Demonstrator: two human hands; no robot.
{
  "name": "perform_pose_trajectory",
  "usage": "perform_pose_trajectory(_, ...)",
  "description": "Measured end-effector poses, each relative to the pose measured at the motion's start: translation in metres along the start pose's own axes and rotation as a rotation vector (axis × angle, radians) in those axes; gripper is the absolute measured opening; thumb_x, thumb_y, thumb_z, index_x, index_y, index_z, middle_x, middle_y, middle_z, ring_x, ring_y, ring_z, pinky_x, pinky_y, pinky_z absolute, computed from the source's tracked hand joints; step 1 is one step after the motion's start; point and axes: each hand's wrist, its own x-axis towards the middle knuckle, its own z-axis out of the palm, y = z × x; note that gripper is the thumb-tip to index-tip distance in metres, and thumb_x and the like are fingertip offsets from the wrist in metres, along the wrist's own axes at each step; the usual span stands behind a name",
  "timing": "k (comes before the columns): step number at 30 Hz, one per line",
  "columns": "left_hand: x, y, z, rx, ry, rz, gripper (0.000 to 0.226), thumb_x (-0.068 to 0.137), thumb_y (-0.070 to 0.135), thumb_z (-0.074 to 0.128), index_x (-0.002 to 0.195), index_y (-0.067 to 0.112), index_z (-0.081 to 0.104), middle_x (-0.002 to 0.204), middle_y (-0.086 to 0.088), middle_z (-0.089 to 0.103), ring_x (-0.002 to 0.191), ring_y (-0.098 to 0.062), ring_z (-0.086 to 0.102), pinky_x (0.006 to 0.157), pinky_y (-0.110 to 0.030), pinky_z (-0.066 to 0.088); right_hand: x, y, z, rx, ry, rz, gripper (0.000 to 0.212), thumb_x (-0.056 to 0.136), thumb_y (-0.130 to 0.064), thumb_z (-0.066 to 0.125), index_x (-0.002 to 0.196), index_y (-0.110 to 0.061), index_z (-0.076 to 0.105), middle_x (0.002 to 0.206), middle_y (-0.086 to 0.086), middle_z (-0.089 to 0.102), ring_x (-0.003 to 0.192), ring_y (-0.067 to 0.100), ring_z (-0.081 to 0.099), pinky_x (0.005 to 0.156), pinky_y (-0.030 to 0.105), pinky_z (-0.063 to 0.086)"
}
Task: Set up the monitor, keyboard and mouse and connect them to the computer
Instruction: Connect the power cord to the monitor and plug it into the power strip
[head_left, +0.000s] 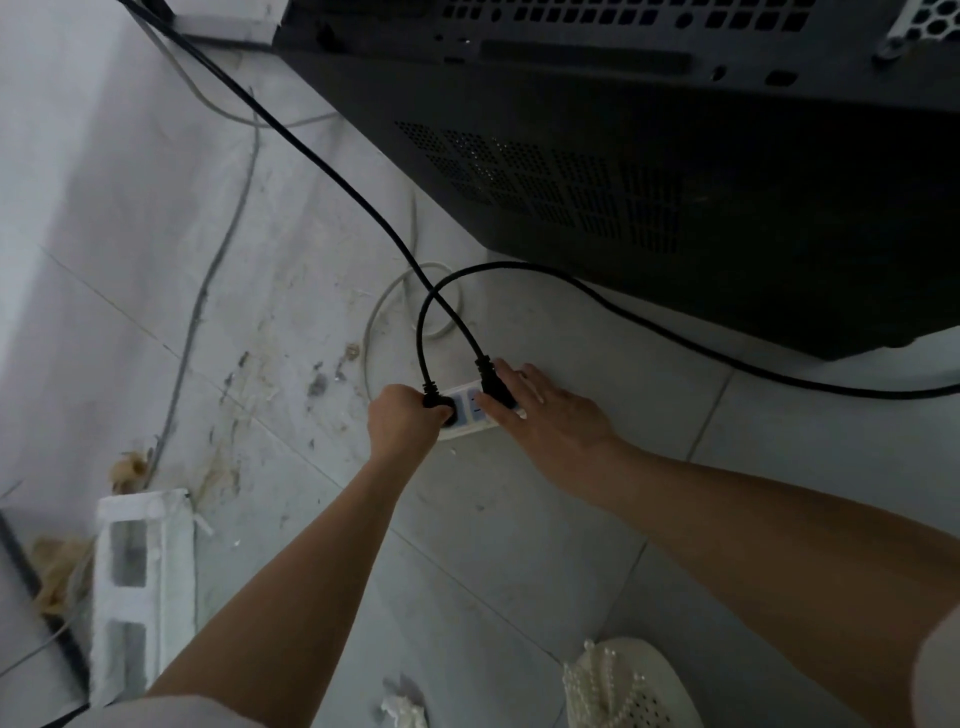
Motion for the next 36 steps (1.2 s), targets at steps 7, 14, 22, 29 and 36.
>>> perform_pose_trajectory(7,0.004,-0.003,0.004,0.02,0.001,0.061,0.027,0.08,0.021,0.07,0.073,-0.005,0.067,0.064,-0.012,0.056,0.06,-0.019,0.049,0.048,-0.025,0.031,0.009,0.002,0.014,-0.181,0.131,-0.079,0.055,0.102,-0.014,0.016,0.148,-0.01,-0.015,0.155,0.004,-0.025,0.144,0.022,-0.016,0.118,0.039,-0.001)
perform_pose_trajectory(14,0.003,0.001,0.008,0.125,0.014,0.066,0.024,0.084,0.019,0.067,0.071,0.003,0.054,0.06,-0.004,0.047,0.054,-0.013,0.042,0.045,-0.024,0.028,0.008,0.005,0.012,-0.089,0.124,-0.126,0.056,0.101,-0.009,0.017,0.147,-0.009,-0.015,0.155,0.005,-0.024,0.144,0.022,-0.016,0.118,0.034,-0.004)
perform_pose_trajectory(22,0.004,0.002,0.013,0.121,0.025,0.045,0.019,0.083,0.016,0.066,0.074,0.002,0.056,0.069,-0.01,0.052,0.064,-0.021,0.049,0.049,-0.026,0.031,0.007,0.009,0.007,-0.08,0.087,-0.153,0.062,0.099,-0.007,0.026,0.148,-0.009,-0.012,0.155,0.004,-0.023,0.145,0.021,-0.012,0.119,0.035,0.002)
perform_pose_trajectory(29,0.002,0.007,0.012,0.115,0.028,0.003,0.019,0.086,0.015,0.061,0.089,-0.004,0.062,0.088,-0.02,0.063,0.074,-0.027,0.052,0.06,-0.029,0.037,-0.014,0.023,0.0,-0.128,0.001,-0.057,0.071,0.096,-0.014,0.039,0.15,-0.015,-0.008,0.157,0.0,-0.019,0.145,0.021,-0.008,0.118,0.041,0.007)
perform_pose_trajectory(36,-0.058,0.017,0.019,-0.14,-0.047,-0.281,0.05,0.095,0.021,0.046,0.139,0.004,0.03,0.139,-0.019,0.039,0.121,-0.036,0.046,0.097,-0.04,0.044,-0.095,0.046,0.005,0.018,-0.248,0.083,0.038,0.096,-0.015,0.042,0.133,-0.006,0.041,0.129,0.012,0.049,0.111,0.024,0.051,0.088,0.031,0.041)
